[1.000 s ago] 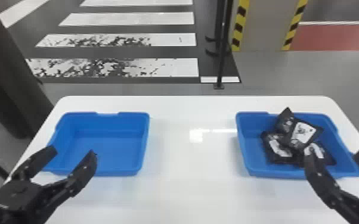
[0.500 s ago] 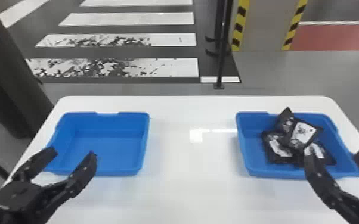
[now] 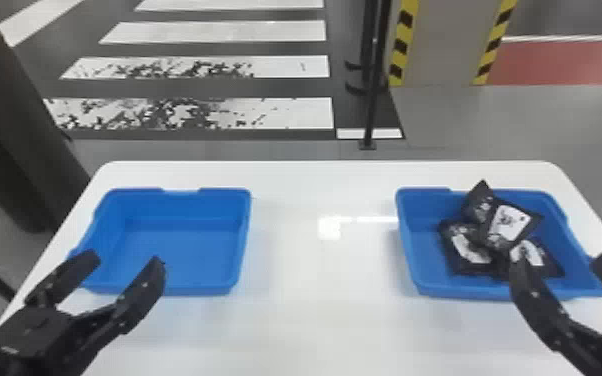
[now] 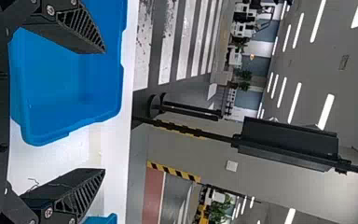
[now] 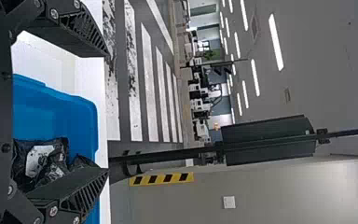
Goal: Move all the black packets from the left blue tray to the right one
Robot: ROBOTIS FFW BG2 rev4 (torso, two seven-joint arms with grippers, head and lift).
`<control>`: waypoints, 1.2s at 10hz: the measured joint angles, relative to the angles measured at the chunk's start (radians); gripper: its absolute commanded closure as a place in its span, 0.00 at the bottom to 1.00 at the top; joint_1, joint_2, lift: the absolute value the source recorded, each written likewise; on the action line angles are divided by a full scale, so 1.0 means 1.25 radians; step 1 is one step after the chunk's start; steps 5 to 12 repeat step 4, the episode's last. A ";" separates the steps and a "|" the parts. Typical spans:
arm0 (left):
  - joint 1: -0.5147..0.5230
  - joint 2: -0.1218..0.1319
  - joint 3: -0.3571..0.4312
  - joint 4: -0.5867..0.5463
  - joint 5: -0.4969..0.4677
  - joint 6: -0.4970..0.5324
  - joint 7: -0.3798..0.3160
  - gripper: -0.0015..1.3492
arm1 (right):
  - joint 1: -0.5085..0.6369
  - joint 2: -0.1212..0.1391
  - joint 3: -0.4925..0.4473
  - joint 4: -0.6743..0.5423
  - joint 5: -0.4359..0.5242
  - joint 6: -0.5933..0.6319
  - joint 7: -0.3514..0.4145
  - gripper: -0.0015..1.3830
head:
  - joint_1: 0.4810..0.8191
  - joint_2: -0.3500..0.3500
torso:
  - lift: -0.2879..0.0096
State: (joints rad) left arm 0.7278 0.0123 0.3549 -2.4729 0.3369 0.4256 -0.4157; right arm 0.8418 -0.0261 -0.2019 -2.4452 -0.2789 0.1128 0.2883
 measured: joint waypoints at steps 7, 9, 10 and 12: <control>-0.002 0.000 -0.002 0.001 0.000 0.002 0.000 0.10 | 0.001 -0.001 0.000 0.002 -0.003 0.000 0.001 0.11 | 0.63 0.56 | 0.50; -0.002 0.000 -0.002 0.001 0.000 0.002 0.000 0.10 | 0.001 -0.001 0.000 0.002 -0.003 0.000 0.001 0.11 | 0.63 0.56 | 0.50; -0.002 0.000 -0.002 0.001 0.000 0.002 0.000 0.10 | 0.001 -0.001 0.000 0.002 -0.003 0.000 0.001 0.11 | 0.63 0.56 | 0.50; -0.002 0.000 -0.002 0.001 0.000 0.002 0.000 0.10 | 0.001 -0.001 0.000 0.002 -0.003 0.000 0.001 0.11 | 0.63 0.56 | 0.50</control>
